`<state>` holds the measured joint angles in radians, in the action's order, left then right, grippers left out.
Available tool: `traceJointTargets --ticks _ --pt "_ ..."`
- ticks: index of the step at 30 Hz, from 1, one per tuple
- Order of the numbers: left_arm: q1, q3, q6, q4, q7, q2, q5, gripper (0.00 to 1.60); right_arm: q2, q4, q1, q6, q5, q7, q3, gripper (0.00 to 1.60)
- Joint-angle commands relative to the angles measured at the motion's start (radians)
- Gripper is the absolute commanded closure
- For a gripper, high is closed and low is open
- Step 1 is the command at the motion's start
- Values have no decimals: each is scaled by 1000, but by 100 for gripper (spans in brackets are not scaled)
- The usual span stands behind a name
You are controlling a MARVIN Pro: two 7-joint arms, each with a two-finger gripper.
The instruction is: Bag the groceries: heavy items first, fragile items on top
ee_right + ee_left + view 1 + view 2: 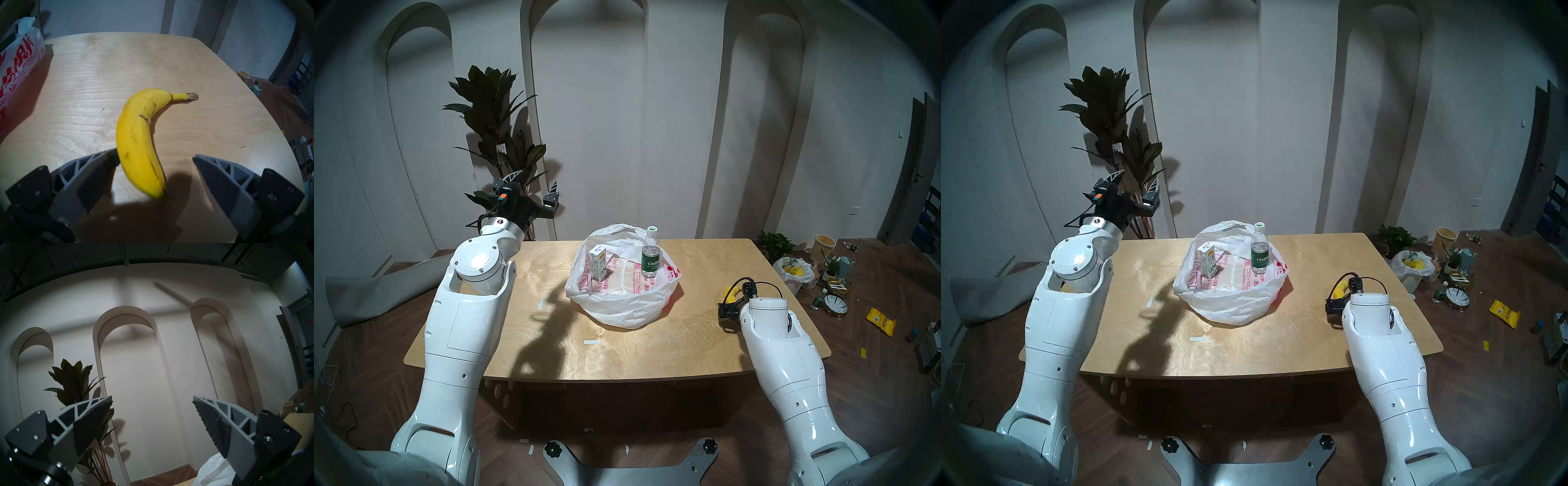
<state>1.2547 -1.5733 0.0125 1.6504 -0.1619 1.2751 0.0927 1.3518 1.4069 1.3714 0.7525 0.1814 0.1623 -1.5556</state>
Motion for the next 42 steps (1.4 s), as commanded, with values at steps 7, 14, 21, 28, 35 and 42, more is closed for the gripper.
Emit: traceJointTargets --ticks 7,14,21,28,35,42 --pt "-16 0 -5 21 0 2 3 0 17 -100 -87 -9 15 -31 9 147" --pt "-16 0 -5 21 0 1 3 0 27 -78 -72 3 36 -20 -32 160" --pt "-16 1 -6 21 0 1 3 0 21 13 -71 -7 8 -13 5 160" --pt "-15 1 -5 16 0 0 2 0 72 99 -165 -51 9 -61 113 160" --pt "-15 2 -5 15 0 -1 2 0 121 180 -202 -69 14 -111 209 160" --pt "-16 2 -6 16 0 -1 2 0 149 270 -161 -48 15 -145 297 160"
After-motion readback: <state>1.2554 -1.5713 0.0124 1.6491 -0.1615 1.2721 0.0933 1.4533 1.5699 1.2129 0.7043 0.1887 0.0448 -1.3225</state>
